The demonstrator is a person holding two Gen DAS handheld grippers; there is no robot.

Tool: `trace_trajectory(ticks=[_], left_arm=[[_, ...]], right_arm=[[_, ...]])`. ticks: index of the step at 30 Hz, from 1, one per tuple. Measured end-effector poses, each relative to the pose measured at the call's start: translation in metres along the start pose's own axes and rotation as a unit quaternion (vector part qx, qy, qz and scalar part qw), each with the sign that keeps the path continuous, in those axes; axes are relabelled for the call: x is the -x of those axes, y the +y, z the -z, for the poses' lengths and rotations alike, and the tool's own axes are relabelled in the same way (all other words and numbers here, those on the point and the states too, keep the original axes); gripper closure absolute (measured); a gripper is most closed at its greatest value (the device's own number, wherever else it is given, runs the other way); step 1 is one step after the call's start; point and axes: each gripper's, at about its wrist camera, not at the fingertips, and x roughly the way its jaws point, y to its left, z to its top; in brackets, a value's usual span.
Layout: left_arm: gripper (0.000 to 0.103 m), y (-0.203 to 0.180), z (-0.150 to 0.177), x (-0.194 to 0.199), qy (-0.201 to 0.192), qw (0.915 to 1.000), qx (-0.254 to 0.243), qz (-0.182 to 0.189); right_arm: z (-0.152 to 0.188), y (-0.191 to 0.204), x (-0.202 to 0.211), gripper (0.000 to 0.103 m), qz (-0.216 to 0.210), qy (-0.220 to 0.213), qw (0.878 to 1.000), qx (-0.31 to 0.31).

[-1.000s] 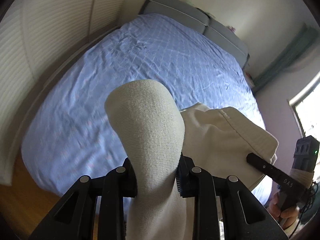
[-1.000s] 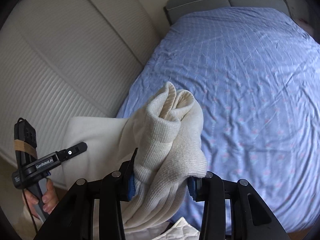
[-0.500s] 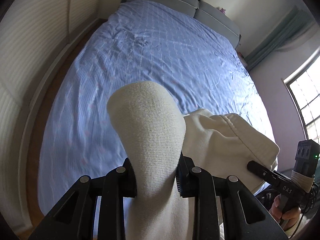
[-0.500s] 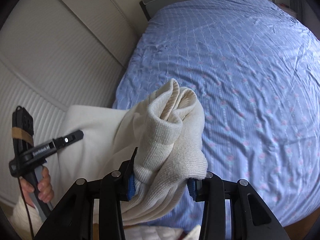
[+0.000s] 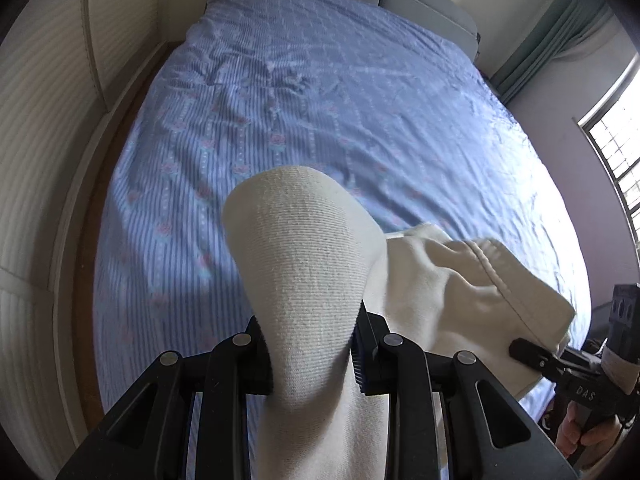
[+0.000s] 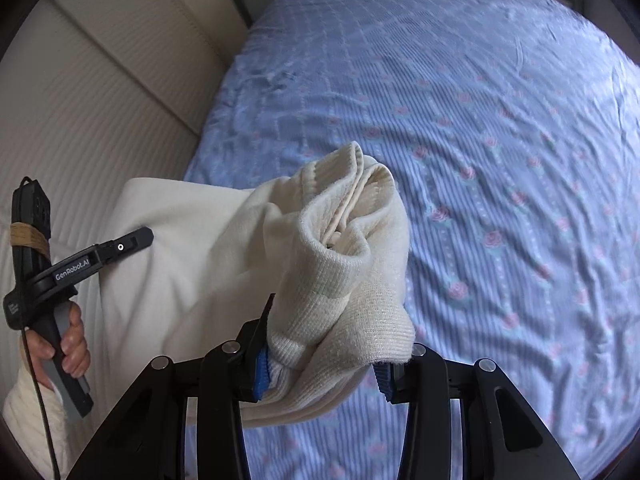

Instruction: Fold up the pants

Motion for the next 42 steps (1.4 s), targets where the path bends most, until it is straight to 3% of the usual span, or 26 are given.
trace_trajectory(ticks=[3, 6, 9, 12, 14, 18, 21, 23, 27, 36, 42], left_arm=[[0.075, 0.018, -0.003, -0.032, 0.017, 0.9998, -0.005, -0.013], [0.072, 0.041, 0.006, -0.064, 0.054, 0.9979, 0.011, -0.034], [0.063, 0.048, 0.023, -0.079, 0.064, 0.996, 0.005, -0.062], [0.048, 0.039, 0.03, -0.077, 0.056, 0.991, -0.024, -0.119], [0.048, 0.031, 0.032, -0.076, 0.058, 0.9864, -0.046, -0.147], [0.048, 0.02, 0.042, -0.056, 0.057, 0.9743, -0.058, -0.21], [0.047, 0.009, 0.058, -0.029, 0.049, 0.9723, -0.058, -0.221], [0.042, -0.008, 0.072, -0.007, 0.039, 0.9692, -0.067, -0.234], [0.033, -0.059, 0.107, 0.038, 0.014, 0.9683, -0.078, -0.237], [0.021, -0.19, 0.167, 0.127, -0.04, 0.9832, -0.021, -0.177], [0.016, -0.312, 0.198, 0.168, -0.095, 0.9765, -0.025, -0.192]], right_arm=[[-0.001, -0.009, -0.03, 0.062, 0.006, 0.011, 1.0, -0.011], [0.005, -0.025, -0.057, 0.057, -0.009, 0.051, 0.998, -0.044], [0.018, -0.038, -0.07, 0.049, -0.011, 0.092, 0.994, -0.064], [0.025, -0.043, -0.064, 0.034, 0.034, 0.083, 0.995, -0.031], [0.025, -0.047, -0.061, 0.032, 0.052, 0.084, 0.995, -0.005], [0.017, -0.053, -0.058, 0.032, 0.043, 0.095, 0.994, 0.013], [0.024, -0.065, -0.04, 0.032, 0.074, 0.084, 0.993, 0.021], [0.028, -0.075, -0.024, 0.032, 0.097, 0.073, 0.992, 0.032], [0.034, -0.092, 0.023, 0.032, 0.103, 0.044, 0.992, 0.054], [0.062, -0.129, 0.166, 0.025, 0.101, -0.027, 0.99, 0.096], [0.087, -0.167, 0.259, 0.023, 0.079, -0.052, 0.991, 0.09]])
